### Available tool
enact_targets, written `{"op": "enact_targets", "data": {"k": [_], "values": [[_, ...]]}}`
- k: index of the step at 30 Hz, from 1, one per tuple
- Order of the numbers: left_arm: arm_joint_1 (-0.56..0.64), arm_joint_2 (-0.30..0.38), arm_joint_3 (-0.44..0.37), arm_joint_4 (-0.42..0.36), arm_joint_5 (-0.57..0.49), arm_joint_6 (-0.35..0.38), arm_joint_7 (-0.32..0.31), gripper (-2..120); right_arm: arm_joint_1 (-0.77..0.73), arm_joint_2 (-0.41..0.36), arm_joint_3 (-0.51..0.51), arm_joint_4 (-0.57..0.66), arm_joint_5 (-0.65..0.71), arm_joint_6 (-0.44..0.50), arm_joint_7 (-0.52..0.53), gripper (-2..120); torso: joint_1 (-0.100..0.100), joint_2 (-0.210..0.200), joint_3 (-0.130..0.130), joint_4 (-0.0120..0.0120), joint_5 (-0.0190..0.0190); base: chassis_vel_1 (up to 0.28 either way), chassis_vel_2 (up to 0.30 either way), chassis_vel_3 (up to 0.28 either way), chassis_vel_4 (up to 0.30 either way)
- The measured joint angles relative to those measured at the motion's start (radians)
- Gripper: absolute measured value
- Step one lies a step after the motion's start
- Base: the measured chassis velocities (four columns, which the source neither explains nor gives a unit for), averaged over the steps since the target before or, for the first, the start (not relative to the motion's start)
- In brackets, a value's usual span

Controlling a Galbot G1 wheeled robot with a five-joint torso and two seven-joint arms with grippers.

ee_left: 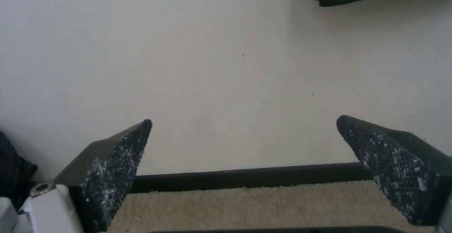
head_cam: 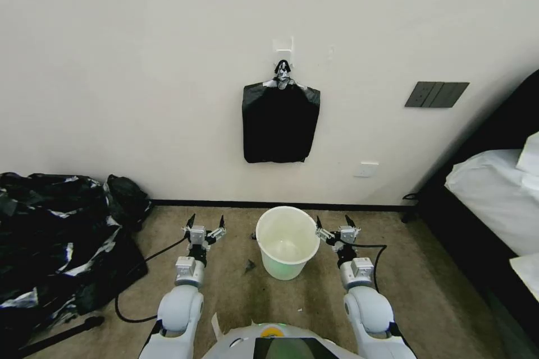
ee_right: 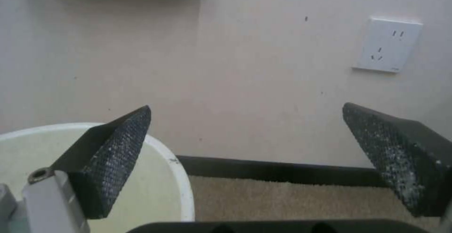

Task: Place a trash bag onto the trash bin.

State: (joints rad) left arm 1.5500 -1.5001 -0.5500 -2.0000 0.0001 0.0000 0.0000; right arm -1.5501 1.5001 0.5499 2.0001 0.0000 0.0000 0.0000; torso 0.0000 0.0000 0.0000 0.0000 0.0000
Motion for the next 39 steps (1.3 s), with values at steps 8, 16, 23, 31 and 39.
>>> {"op": "enact_targets", "data": {"k": [8, 16, 23, 31, 39], "values": [[0.000, 0.000, 0.000, 0.000, 0.000, 0.000, 0.000, 100, 0.000, 0.000, 0.000, 0.000, 0.000, 0.000, 0.000, 100, 0.000, 0.000, 0.000, 0.0000, 0.0000, 0.000, 0.000, 0.000, 0.000], [0.000, 0.000, 0.000, 0.000, 0.000, 0.000, 0.000, 100, 0.000, 0.000, 0.000, 0.000, 0.000, 0.000, 0.000, 100, 0.000, 0.000, 0.000, 0.0000, 0.0000, 0.000, 0.000, 0.000, 0.000], [0.000, 0.000, 0.000, 0.000, 0.000, 0.000, 0.000, 100, 0.000, 0.000, 0.000, 0.000, 0.000, 0.000, 0.000, 100, 0.000, 0.000, 0.000, 0.0000, 0.0000, 0.000, 0.000, 0.000, 0.000], [0.000, 0.000, 0.000, 0.000, 0.000, 0.000, 0.000, 100, 0.000, 0.000, 0.000, 0.000, 0.000, 0.000, 0.000, 100, 0.000, 0.000, 0.000, 0.0000, 0.0000, 0.000, 0.000, 0.000, 0.000], [0.001, 0.000, 0.000, -0.001, 0.000, 0.000, 0.000, 100, 0.000, 0.000, 0.000, 0.002, 0.001, -0.002, 0.000, 100, 0.000, 0.000, 0.000, 0.0000, 0.0000, 0.000, 0.000, 0.000, 0.000]]}}
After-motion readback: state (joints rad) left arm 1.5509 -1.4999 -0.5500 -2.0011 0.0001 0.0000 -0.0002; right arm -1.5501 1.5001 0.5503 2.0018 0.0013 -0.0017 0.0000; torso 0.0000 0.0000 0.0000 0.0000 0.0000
